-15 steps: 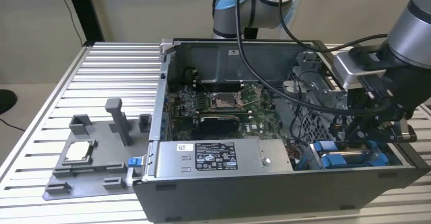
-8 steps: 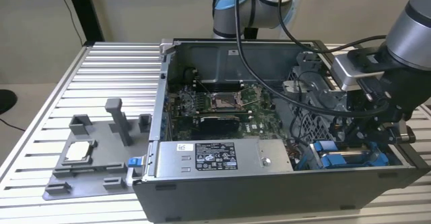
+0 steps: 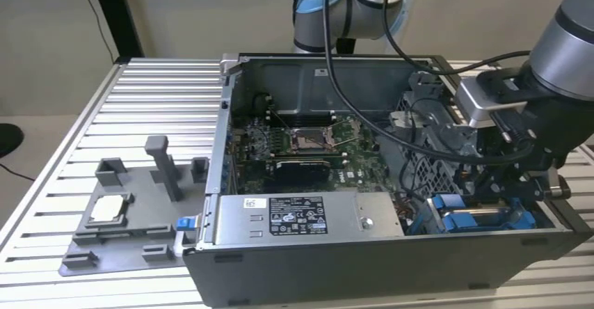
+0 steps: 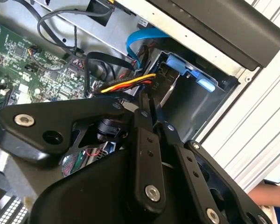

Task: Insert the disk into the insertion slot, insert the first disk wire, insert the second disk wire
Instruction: 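Insert the second disk wire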

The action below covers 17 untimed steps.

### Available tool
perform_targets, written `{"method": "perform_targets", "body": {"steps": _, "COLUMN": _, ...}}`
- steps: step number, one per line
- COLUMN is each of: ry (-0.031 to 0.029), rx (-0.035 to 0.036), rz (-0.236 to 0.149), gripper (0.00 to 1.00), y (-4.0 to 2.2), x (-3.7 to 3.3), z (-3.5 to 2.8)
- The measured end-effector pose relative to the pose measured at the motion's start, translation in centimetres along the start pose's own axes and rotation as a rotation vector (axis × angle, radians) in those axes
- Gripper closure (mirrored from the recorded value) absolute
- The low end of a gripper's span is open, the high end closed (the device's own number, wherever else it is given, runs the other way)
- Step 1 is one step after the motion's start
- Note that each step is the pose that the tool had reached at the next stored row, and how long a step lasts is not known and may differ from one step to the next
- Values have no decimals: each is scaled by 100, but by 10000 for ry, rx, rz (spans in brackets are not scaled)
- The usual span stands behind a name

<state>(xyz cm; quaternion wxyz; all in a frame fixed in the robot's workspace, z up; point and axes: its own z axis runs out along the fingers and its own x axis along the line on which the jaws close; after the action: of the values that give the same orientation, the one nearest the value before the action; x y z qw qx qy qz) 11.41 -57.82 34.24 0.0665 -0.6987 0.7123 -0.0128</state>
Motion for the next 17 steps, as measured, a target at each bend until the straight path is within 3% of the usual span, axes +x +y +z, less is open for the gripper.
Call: {"method": "perform_targets", "body": {"steps": 17, "ry": 6, "rx": 34, "rz": -7, "gripper": 100, "y": 18, "x": 6, "z": 75}}
